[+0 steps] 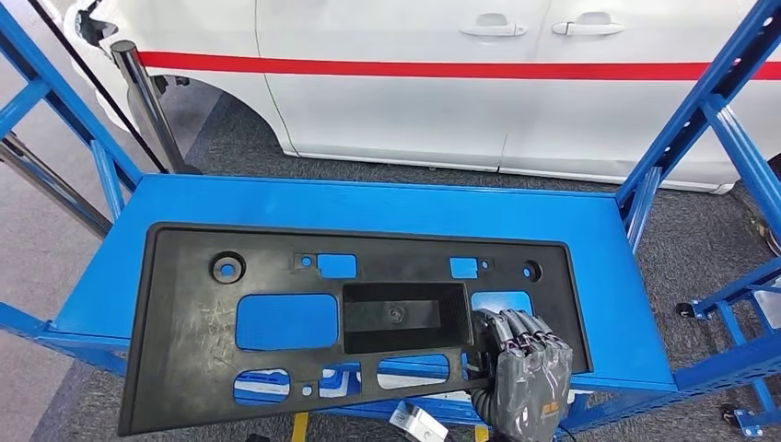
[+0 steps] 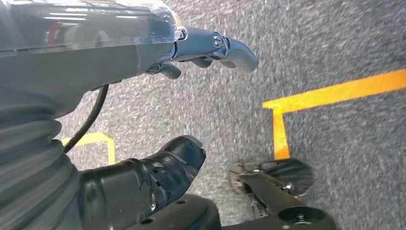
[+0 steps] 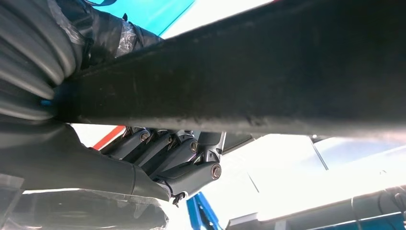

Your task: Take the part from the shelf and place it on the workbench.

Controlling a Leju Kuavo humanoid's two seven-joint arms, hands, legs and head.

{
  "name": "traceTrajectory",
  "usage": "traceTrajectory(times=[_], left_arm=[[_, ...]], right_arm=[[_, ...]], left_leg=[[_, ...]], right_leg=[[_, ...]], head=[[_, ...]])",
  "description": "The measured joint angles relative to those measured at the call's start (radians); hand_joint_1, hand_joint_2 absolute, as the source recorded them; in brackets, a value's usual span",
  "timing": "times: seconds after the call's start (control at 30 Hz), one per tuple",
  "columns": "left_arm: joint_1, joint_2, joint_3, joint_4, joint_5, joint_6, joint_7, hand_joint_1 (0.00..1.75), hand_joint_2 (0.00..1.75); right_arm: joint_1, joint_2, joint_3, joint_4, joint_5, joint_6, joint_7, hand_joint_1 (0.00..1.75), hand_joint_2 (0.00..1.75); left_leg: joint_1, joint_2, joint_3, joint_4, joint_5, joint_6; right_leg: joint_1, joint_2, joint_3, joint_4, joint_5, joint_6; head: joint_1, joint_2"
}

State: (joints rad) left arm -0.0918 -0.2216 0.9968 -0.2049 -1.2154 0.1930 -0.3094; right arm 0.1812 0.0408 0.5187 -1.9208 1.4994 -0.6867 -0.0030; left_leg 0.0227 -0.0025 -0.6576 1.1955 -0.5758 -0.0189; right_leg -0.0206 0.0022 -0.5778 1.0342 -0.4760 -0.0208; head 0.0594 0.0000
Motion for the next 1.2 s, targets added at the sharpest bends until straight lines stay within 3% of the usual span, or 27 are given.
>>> traceTrajectory(times=[0.07, 0.1, 0.13, 0.23, 0.27, 0.37, 0.43, 0.53, 0.57, 0.6, 0.63, 0.67, 0.73, 0.8, 0.87, 0.93, 1.03, 1.07, 1.1, 1.13, 1.2], left_arm=[[0.000, 0.000, 0.000, 0.000, 0.000, 0.000, 0.000, 0.00, 1.75], [0.000, 0.000, 0.000, 0.000, 0.000, 0.000, 0.000, 0.00, 1.75], [0.000, 0.000, 0.000, 0.000, 0.000, 0.000, 0.000, 0.00, 1.75], [-0.002, 0.002, 0.000, 0.000, 0.000, 0.000, 0.000, 0.00, 1.75], [-0.003, 0.003, 0.000, 0.000, -0.001, 0.000, 0.000, 0.00, 1.75], [-0.003, 0.003, 0.000, 0.000, -0.003, -0.002, 0.000, 0.00, 1.75], [-0.002, 0.002, -0.001, 0.000, -0.004, -0.003, 0.000, 0.00, 1.75], [-0.004, 0.001, -0.001, 0.000, -0.004, -0.005, 0.000, 0.00, 1.75], [-0.003, 0.001, -0.002, 0.000, -0.004, -0.005, 0.001, 0.00, 1.75], [-0.002, 0.001, -0.002, 0.000, -0.005, -0.005, 0.001, 0.00, 1.75], [-0.001, 0.001, -0.002, 0.000, -0.005, -0.005, 0.002, 0.00, 1.75], [-0.001, 0.000, -0.002, 0.000, -0.005, -0.005, 0.002, 0.00, 1.75], [-0.001, -0.001, -0.002, 0.000, -0.004, -0.005, 0.002, 0.00, 1.75], [-0.002, -0.001, -0.002, 0.000, -0.004, -0.005, 0.002, 0.00, 1.75], [-0.001, -0.002, -0.002, 0.000, -0.004, -0.005, 0.002, 0.00, 1.75], [0.000, -0.002, -0.002, 0.000, -0.004, -0.005, 0.002, 0.00, 1.75], [0.000, -0.002, -0.001, 0.000, -0.003, -0.005, 0.002, 0.00, 1.75], [0.000, -0.002, -0.001, 0.000, -0.003, -0.005, 0.002, 0.00, 1.75], [0.001, -0.002, -0.001, 0.000, -0.003, -0.005, 0.002, 0.00, 1.75], [0.001, -0.002, -0.001, 0.000, -0.003, -0.005, 0.002, 0.00, 1.75], [0.000, -0.002, -0.001, 0.000, -0.003, -0.005, 0.002, 0.00, 1.75]], right_arm=[[0.000, 0.000, 0.000, 0.003, 0.000, 0.000, -0.001, 1.75, 1.75], [0.000, 0.000, -0.001, 0.004, 0.000, 0.000, -0.001, 1.75, 1.75], [0.000, 0.000, -0.001, 0.006, 0.000, 0.000, -0.001, 1.75, 1.75], [0.000, 0.000, -0.001, 0.007, 0.000, 0.000, -0.001, 1.75, 1.75], [0.000, 0.000, -0.001, 0.007, 0.000, 0.000, -0.002, 1.75, 1.75], [-0.001, 0.001, -0.002, 0.008, -0.006, 0.000, -0.006, 1.75, 1.75], [-0.001, 0.001, -0.004, 0.010, -0.012, 0.000, -0.014, 1.75, 1.75], [0.000, 0.001, -0.008, 0.016, -0.019, 0.000, -0.031, 1.75, 1.75], [0.000, 0.002, -0.010, 0.019, -0.021, 0.000, -0.035, 1.75, 1.75], [0.000, 0.002, -0.011, 0.022, -0.023, 0.000, -0.038, 1.75, 1.75], [0.001, 0.003, -0.012, 0.025, -0.024, 0.000, -0.040, 1.75, 1.75], [0.001, 0.003, -0.013, 0.026, -0.025, 0.000, -0.041, 1.75, 1.75], [0.001, 0.005, -0.014, 0.027, -0.027, 0.000, -0.044, 1.75, 1.75], [0.002, 0.009, -0.017, 0.027, -0.029, 0.000, -0.051, 1.75, 1.75], [0.005, 0.014, -0.022, 0.028, -0.032, 0.000, -0.064, 1.75, 1.75], [0.007, 0.022, -0.028, 0.029, -0.035, 0.000, -0.076, 1.75, 1.75], [0.009, 0.033, -0.038, 0.031, -0.043, 0.000, -0.090, 1.75, 1.75], [0.011, 0.035, -0.040, 0.032, -0.045, 0.000, -0.095, 1.75, 1.75], [0.012, 0.037, -0.043, 0.034, -0.046, 0.000, -0.099, 1.75, 1.75], [0.014, 0.039, -0.046, 0.035, -0.047, 0.000, -0.104, 1.75, 1.75], [0.017, 0.044, -0.052, 0.038, -0.049, 0.000, -0.112, 1.75, 1.75]], left_leg=[[0.000, 0.000, -0.022, 0.100, -0.050, -0.001], [-0.001, 0.000, -0.009, 0.101, -0.046, 0.002], [-0.002, 0.000, 0.024, 0.064, -0.026, 0.007], [-0.013, 0.000, 0.157, -0.139, 0.033, 0.029], [-0.018, 0.000, 0.177, -0.177, 0.039, 0.034], [-0.023, 0.002, 0.174, -0.201, 0.058, 0.042], [-0.017, 0.006, 0.165, -0.213, 0.079, 0.055], [-0.016, 0.011, 0.137, -0.215, 0.105, 0.066], [-0.016, 0.012, 0.126, -0.213, 0.111, 0.065], [-0.015, 0.012, 0.114, -0.208, 0.116, 0.064], [-0.014, 0.013, 0.103, -0.203, 0.120, 0.061], [-0.013, 0.013, 0.093, -0.196, 0.123, 0.059], [-0.013, 0.012, 0.075, -0.180, 0.128, 0.051], [-0.015, 0.012, 0.065, -0.171, 0.134, 0.039], [-0.015, 0.011, 0.062, -0.170, 0.142, 0.025], [-0.012, 0.010, 0.050, -0.150, 0.121, 0.014], [-0.009, 0.009, -0.001, -0.001, 0.001, 0.003], [-0.009, 0.009, -0.016, 0.057, -0.029, 0.001], [-0.009, 0.009, -0.018, 0.092, -0.038, -0.001], [-0.009, 0.009, -0.004, 0.094, -0.028, -0.001], [-0.009, 0.009, 0.076, -0.011, 0.025, 0.005]], right_leg=[[0.007, -0.003, -0.017, 0.002, 0.011, -0.005], [0.010, -0.003, -0.025, 0.003, 0.017, -0.005], [0.013, -0.003, -0.031, 0.005, 0.021, -0.005], [0.017, -0.003, -0.042, 0.008, 0.035, 0.001], [0.016, -0.004, -0.043, 0.007, 0.040, 0.006], [0.011, -0.005, -0.046, 0.003, 0.054, 0.026], [0.011, -0.004, -0.059, 0.029, 0.020, 0.036], [0.007, -0.002, -0.102, 0.183, -0.108, 0.046], [0.006, -0.002, -0.110, 0.230, -0.129, 0.050], [0.004, -0.002, -0.104, 0.251, -0.128, 0.053], [0.002, -0.003, -0.083, 0.237, -0.109, 0.055], [-0.001, -0.003, -0.045, 0.189, -0.082, 0.056], [-0.001, -0.002, 0.039, 0.060, -0.055, 0.052], [0.004, -0.001, 0.072, -0.003, -0.055, 0.042], [0.007, 0.000, 0.063, -0.006, -0.046, 0.027], [0.003, -0.003, 0.053, -0.013, -0.033, 0.008], [0.003, -0.007, 0.025, -0.013, -0.010, -0.008], [0.005, -0.007, 0.014, -0.012, -0.003, -0.009], [0.006, -0.007, 0.004, -0.010, 0.004, -0.009], [0.007, -0.007, -0.006, -0.008, 0.010, -0.007], [0.007, -0.007, -0.021, -0.002, 0.021, -0.003]], head=[[0.000, 0.000], [0.000, 0.000], [0.000, 0.000], [0.000, 0.000], [0.001, 0.000], [0.001, 0.000], [0.001, 0.000], [0.002, 0.000], [0.002, 0.000], [0.002, 0.000], [0.002, 0.000], [0.002, 0.000], [0.001, 0.000], [0.001, 0.000], [0.001, 0.000], [0.001, 0.000], [-0.001, 0.000], [-0.001, 0.000], [-0.001, 0.000], [-0.001, 0.000], [-0.001, 0.000]])
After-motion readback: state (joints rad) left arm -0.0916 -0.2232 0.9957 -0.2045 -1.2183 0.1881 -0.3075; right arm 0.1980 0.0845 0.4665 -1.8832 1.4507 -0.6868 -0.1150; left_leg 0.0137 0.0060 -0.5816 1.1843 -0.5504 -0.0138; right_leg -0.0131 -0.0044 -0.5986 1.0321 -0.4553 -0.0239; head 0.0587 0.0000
